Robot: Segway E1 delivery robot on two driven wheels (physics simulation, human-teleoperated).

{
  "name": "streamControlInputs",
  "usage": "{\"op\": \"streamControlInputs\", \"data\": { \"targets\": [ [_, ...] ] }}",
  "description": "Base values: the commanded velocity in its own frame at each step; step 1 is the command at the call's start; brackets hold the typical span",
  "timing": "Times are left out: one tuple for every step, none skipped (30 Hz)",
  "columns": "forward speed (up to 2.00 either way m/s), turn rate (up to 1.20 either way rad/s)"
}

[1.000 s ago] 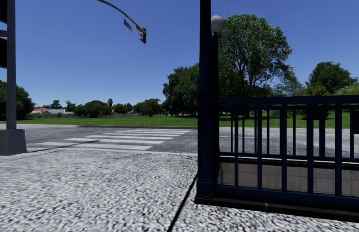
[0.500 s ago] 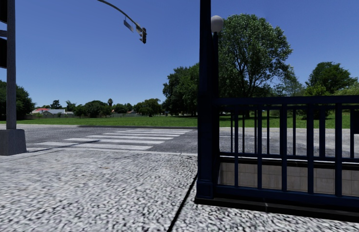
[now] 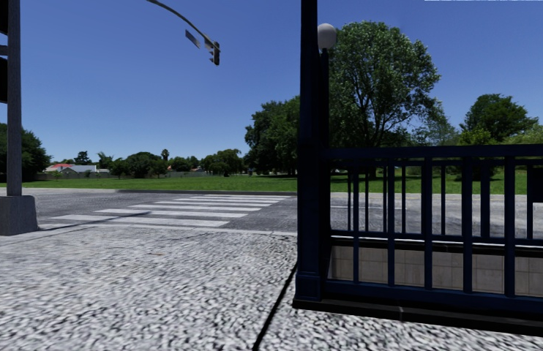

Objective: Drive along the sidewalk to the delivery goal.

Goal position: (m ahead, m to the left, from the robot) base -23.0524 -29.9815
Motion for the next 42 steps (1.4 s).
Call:
{"op": "streamControlInputs", "data": {
  "targets": [
    [0.00, -1.01],
    [0.00, -1.20],
    [0.00, -1.20],
    [0.00, -1.20],
    [0.00, -1.20],
    [0.00, -1.20],
    [0.00, -1.20],
    [0.00, -1.20],
    [0.00, -1.20],
    [0.00, -1.20],
    [0.00, -1.20],
    [0.00, -1.20],
    [0.00, -1.20],
    [0.00, -1.20],
    [0.00, -1.20],
    [0.00, -1.20],
    [0.00, -1.20],
    [0.00, -1.20],
    [0.00, -1.20],
    [0.00, -1.20],
    [0.00, -1.20],
    [0.00, -1.20],
    [0.00, -1.20],
    [0.00, -1.20],
    [0.00, -1.20],
    [0.00, -1.20],
    [0.00, -1.20],
    [0.00, -1.20],
    [0.00, -1.20],
    [0.00, -1.20],
    [0.00, -1.20],
    [0.00, -1.20],
    [0.00, -1.20],
    [0.00, -1.20],
    [0.00, -1.20],
    [0.00, -1.20],
    [0.00, -1.20],
    [0.00, -1.16],
    [0.00, -1.14],
    [0.00, -1.13],
    [0.00, -1.13],
    [0.00, -1.13]
  ]
}}
